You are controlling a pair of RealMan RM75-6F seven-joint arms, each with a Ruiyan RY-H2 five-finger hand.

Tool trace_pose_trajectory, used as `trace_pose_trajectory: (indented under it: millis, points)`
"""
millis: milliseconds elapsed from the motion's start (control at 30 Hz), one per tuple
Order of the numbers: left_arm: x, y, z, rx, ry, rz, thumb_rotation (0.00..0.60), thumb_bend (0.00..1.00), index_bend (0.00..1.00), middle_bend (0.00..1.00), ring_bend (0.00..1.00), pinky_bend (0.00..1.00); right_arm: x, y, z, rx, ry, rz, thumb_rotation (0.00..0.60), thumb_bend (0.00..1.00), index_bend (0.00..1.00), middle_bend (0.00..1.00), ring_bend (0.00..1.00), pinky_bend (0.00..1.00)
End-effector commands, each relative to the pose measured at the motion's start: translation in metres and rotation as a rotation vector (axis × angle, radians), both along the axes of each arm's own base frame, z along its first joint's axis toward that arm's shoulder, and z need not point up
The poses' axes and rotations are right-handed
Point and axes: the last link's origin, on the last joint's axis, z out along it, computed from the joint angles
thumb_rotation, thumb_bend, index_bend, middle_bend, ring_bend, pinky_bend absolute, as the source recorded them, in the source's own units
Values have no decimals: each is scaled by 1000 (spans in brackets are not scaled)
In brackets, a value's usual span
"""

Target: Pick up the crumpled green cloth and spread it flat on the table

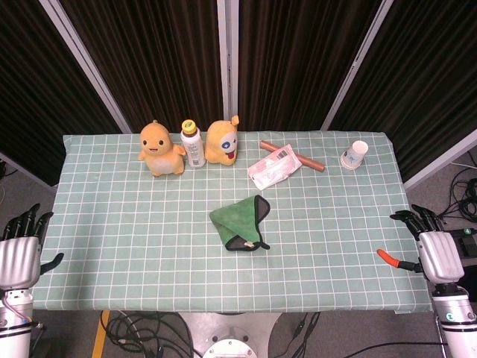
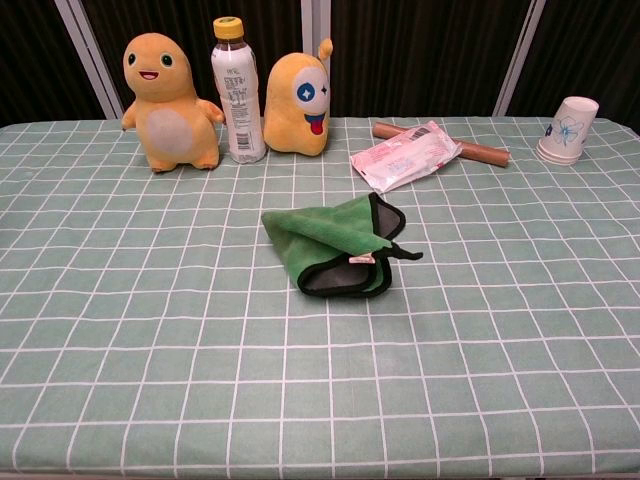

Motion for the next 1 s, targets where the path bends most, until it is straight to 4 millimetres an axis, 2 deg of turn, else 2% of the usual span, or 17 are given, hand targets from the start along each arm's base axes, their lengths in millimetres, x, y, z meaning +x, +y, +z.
trace_pose_trajectory:
  millis: [33,367,733,867,1000]
  points:
    - [1,-3,-2,-27,-5,5,600,147,247,182,153,187,-1,4,3,-12,-8,-14,410,67,276,227,80,105]
    - [2,-5,0,-34,-6,21,600,148,247,182,153,186,-3,11,10,-21,-27,-23,421,66,275,226,80,104]
    - [2,-9,1,-45,-6,31,600,147,247,182,153,187,-4,11,6,12,-41,-14,421,64,276,223,79,104]
    - [2,-9,-1,-55,-10,38,600,147,247,182,153,187,7,2,-2,60,-56,45,424,66,293,224,79,104]
    - [2,-8,-2,-62,-16,38,600,147,247,182,153,187,32,-21,-18,146,-49,156,420,65,340,224,77,104]
